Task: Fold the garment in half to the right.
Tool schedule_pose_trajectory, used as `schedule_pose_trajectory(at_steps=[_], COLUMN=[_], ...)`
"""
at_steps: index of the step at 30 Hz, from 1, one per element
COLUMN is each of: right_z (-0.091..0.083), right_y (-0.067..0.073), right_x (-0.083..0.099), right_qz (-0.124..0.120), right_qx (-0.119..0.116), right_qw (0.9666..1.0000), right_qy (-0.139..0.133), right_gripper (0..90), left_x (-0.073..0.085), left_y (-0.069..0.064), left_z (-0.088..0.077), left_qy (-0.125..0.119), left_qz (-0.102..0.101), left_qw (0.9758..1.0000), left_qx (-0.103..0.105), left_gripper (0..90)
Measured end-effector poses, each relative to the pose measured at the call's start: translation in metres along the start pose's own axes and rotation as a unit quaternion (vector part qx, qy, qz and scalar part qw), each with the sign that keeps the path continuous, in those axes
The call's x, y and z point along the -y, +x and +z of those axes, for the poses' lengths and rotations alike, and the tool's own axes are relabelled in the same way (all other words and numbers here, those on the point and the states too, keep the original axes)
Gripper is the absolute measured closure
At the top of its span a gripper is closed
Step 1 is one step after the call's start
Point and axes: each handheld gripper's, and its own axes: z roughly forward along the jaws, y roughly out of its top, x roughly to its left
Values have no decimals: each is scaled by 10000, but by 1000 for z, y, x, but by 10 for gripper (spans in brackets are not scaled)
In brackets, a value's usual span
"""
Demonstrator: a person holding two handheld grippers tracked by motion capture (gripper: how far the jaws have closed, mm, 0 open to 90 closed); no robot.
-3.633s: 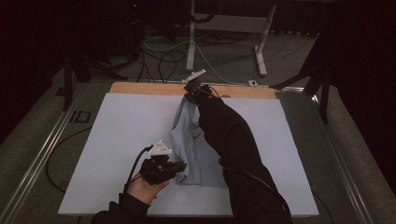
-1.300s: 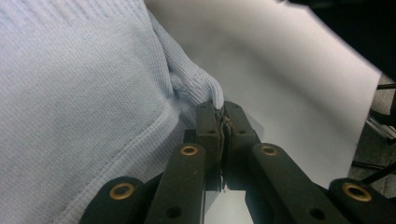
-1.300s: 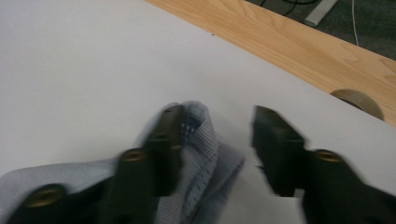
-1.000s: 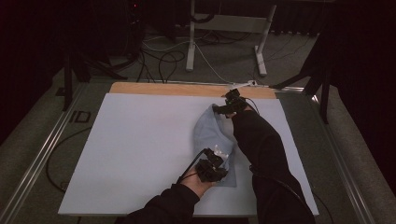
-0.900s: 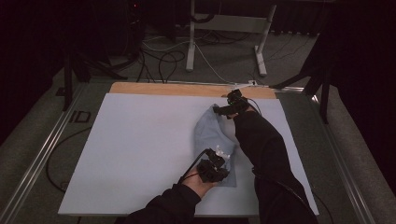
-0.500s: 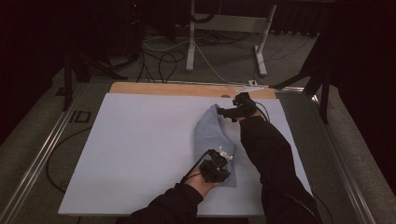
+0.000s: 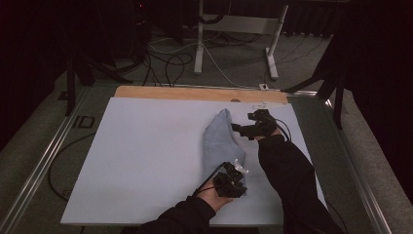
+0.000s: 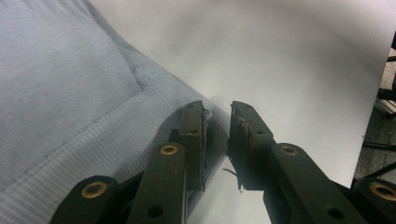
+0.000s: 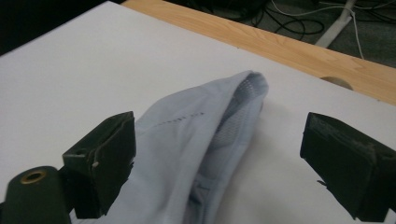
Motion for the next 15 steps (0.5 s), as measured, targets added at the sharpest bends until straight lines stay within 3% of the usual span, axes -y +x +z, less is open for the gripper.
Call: schedule_pose_trajectory(at_steps=[4, 9, 12, 13, 14, 15], right_z=[-3, -2, -2, -2, -2, -2], right_y=[2, 0, 0, 1, 1, 1], right_x=[6, 11, 12, 12, 12, 12], right_qz=[43, 113, 142, 131, 126, 126], right_qx=[18, 34, -1, -4, -21, -21], right_qw=[10000, 9999, 9999, 9999, 9999, 9999], right_qy=[-42, -18, -53, -57, -61, -61], right_gripper=[104, 104, 105, 105, 105, 105], left_x=[-3, -8, -7, -5, -3, -3], left_y=[-8, -15, -16, -13, -6, -6], left_z=[0, 0, 5, 8, 8, 8], left_qy=[25, 47, 140, 148, 68, 68], left_qz=[189, 320, 369, 328, 160, 160], left_qw=[9995, 9990, 9988, 9992, 9998, 9998], left_qx=[-260, -314, -287, -196, -21, -21], left_gripper=[879, 881, 880, 877, 874, 871])
